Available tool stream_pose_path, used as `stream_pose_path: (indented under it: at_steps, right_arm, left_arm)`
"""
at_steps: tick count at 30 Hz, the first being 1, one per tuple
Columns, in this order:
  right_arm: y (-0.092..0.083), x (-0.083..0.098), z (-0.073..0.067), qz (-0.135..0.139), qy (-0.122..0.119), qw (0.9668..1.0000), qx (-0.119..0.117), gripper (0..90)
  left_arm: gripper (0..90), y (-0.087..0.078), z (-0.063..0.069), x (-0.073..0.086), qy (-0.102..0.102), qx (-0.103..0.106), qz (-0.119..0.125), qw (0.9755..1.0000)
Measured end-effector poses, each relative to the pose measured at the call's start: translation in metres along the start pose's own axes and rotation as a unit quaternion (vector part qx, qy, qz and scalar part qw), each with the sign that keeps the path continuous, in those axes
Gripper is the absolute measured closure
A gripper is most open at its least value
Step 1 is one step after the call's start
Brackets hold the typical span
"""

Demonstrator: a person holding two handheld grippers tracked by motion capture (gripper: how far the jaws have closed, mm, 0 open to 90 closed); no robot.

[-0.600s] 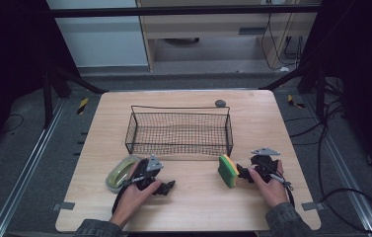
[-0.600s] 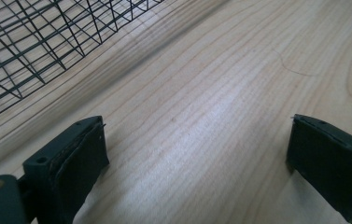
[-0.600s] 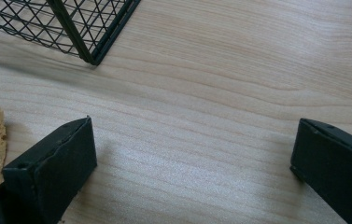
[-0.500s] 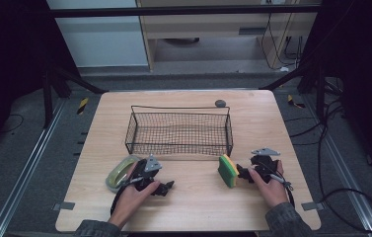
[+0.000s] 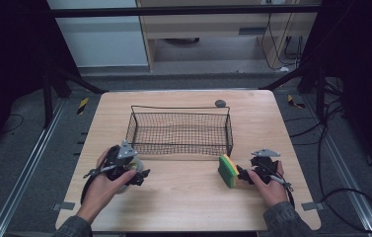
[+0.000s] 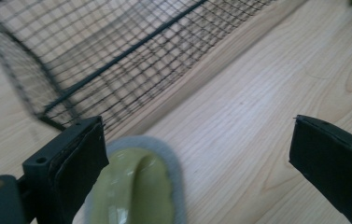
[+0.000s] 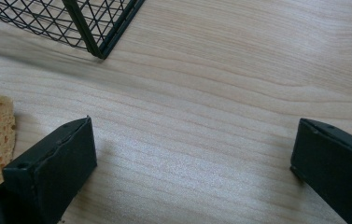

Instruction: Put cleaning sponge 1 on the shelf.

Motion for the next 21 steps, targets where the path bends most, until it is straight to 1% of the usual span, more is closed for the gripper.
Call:
stream_pose_path:
  at_steps: [3, 4, 5, 6, 7, 8, 9, 10, 11, 12, 14, 15, 16, 17, 19, 20, 21]
  right_arm:
    - [0.000, 0.000, 0.000, 0.001, 0.001, 1.0000, 0.001, 0.4]
    - [0.000, 0.000, 0.000, 0.001, 0.001, 1.0000, 0.001, 0.4]
    - [0.000, 0.000, 0.000, 0.003, 0.001, 1.0000, 0.000, 0.4]
    - [0.000, 0.000, 0.000, 0.002, 0.000, 1.0000, 0.000, 0.4]
    - [0.000, 0.000, 0.000, 0.002, 0.000, 1.0000, 0.000, 0.4]
    - [0.000, 0.000, 0.000, 0.003, -0.001, 1.0000, 0.001, 0.4]
    - [0.000, 0.000, 0.000, 0.003, -0.001, 1.0000, 0.001, 0.4]
    - [0.000, 0.000, 0.000, 0.002, 0.000, 1.0000, 0.000, 0.4]
    - [0.000, 0.000, 0.000, 0.002, 0.000, 1.0000, 0.000, 0.4]
    - [0.000, 0.000, 0.000, 0.003, -0.002, 1.0000, 0.001, 0.4]
    - [0.000, 0.000, 0.000, 0.003, -0.002, 1.0000, 0.001, 0.4]
    - [0.000, 0.000, 0.000, 0.003, -0.002, 1.0000, 0.001, 0.4]
    - [0.000, 0.000, 0.000, 0.003, -0.002, 1.0000, 0.001, 0.4]
    - [0.000, 0.000, 0.000, 0.003, -0.002, 1.0000, 0.001, 0.4]
    - [0.000, 0.000, 0.000, 0.003, -0.003, 1.0000, 0.000, 0.4]
    - [0.000, 0.001, 0.000, 0.004, -0.003, 1.0000, -0.001, 0.4]
    - [0.000, 0.001, 0.000, 0.004, -0.002, 1.0000, -0.002, 0.4]
  left_arm:
    - [2.9, -0.007, -0.017, 0.008, 0.009, -0.024, -0.019, 0.9995]
    - [2.9, -0.007, -0.017, 0.008, 0.009, -0.024, -0.019, 0.9995]
    - [3.0, -0.008, -0.022, 0.010, 0.008, -0.030, -0.025, 0.9992]
    - [3.0, -0.011, -0.031, 0.015, 0.004, -0.039, -0.036, 0.9986]
    - [3.1, -0.011, -0.031, 0.015, 0.004, -0.039, -0.036, 0.9986]
    - [3.3, -0.014, -0.037, 0.018, -0.001, -0.043, -0.042, 0.9982]
    - [3.3, -0.014, -0.037, 0.018, -0.001, -0.043, -0.042, 0.9982]
    - [3.5, -0.016, -0.041, 0.021, -0.004, -0.042, -0.050, 0.9979]
    - [3.7, -0.016, -0.041, 0.021, -0.004, -0.042, -0.050, 0.9979]
    - [3.7, -0.017, -0.044, 0.022, -0.008, -0.042, -0.056, 0.9975]
    - [4.0, -0.018, -0.046, 0.022, -0.007, -0.043, -0.059, 0.9973]
    - [4.6, -0.018, -0.047, 0.023, -0.002, -0.044, -0.064, 0.9970]
    - [5.8, -0.018, -0.049, 0.021, -0.004, -0.047, -0.067, 0.9966]
    - [5.8, -0.018, -0.049, 0.021, -0.004, -0.047, -0.067, 0.9966]
    - [5.9, -0.018, -0.051, 0.020, -0.005, -0.048, -0.075, 0.9960]
    - [6.8, -0.016, -0.054, 0.019, -0.010, -0.050, -0.083, 0.9952]
    - [6.8, -0.015, -0.056, 0.019, -0.016, -0.050, -0.085, 0.9950]
Point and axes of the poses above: each handheld gripper's, and its own axes: y roughly forward along the jaws, x roughly out of its underside, z roughly to its right, the point moved 7 cm from there along y, roughly forward along the jaws, and after that the axes turned 3 degrees about -y, right-handed, at the moved point
